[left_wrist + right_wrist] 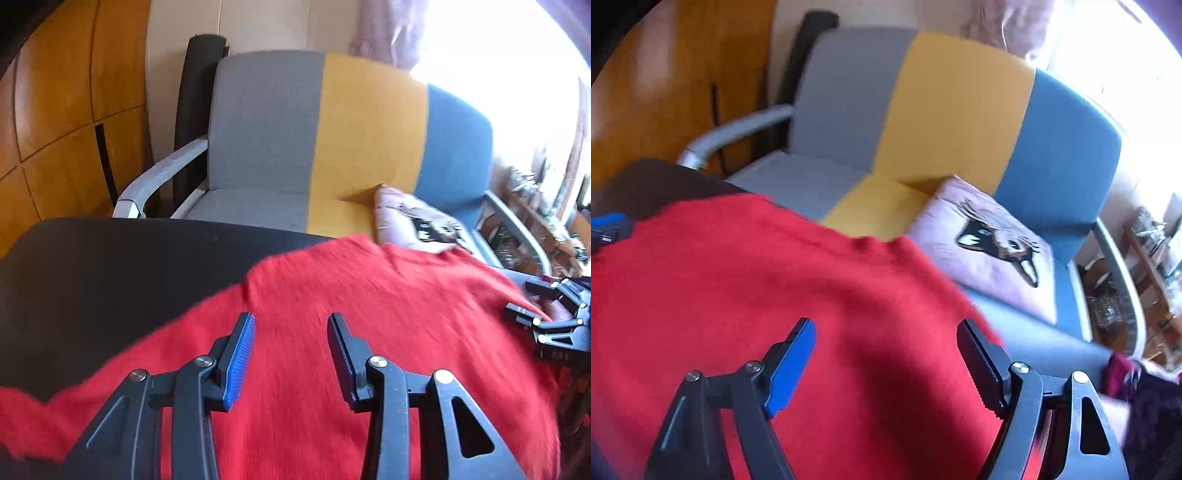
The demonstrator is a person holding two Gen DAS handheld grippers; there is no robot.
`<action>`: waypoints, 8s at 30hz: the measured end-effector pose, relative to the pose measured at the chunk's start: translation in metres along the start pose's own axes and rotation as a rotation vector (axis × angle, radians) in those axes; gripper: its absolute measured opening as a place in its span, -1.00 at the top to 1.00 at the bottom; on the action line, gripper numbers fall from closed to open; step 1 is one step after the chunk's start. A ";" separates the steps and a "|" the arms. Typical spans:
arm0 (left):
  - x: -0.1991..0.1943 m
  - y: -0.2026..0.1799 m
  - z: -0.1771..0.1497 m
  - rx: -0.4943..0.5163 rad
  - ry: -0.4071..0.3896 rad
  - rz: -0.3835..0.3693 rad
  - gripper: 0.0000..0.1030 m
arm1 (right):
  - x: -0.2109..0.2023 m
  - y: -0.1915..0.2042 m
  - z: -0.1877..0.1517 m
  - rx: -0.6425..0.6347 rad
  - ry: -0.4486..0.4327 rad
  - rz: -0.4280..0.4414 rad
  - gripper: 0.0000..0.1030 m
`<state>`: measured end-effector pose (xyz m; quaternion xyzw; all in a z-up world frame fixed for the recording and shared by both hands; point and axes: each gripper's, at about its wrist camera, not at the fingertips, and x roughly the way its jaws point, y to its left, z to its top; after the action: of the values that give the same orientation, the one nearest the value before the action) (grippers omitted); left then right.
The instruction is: Fold clothes
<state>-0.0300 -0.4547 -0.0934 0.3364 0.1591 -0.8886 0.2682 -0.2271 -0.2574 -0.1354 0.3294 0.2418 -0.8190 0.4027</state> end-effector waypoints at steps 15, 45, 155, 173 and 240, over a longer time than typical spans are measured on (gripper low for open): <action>-0.098 0.019 -0.169 0.051 0.128 -0.021 0.16 | -0.117 0.064 -0.176 0.098 0.067 0.150 -0.60; -0.130 0.103 -0.119 -0.347 0.079 0.002 0.27 | -0.135 0.049 -0.215 0.120 0.000 0.179 -0.88; -0.106 0.233 -0.108 -0.647 0.431 -0.216 0.19 | -0.135 0.036 -0.215 0.159 -0.019 0.270 -1.00; -0.171 0.166 -0.233 -0.688 0.319 -0.163 0.20 | -0.138 0.030 -0.218 0.189 -0.036 0.309 -1.00; -0.135 0.230 -0.113 -0.647 0.086 0.380 0.49 | -0.135 0.035 -0.215 0.147 -0.010 0.260 -1.00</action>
<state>0.2472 -0.5372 -0.1064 0.2948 0.3771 -0.7119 0.5139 -0.0628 -0.0671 -0.1841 0.3824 0.1342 -0.7773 0.4812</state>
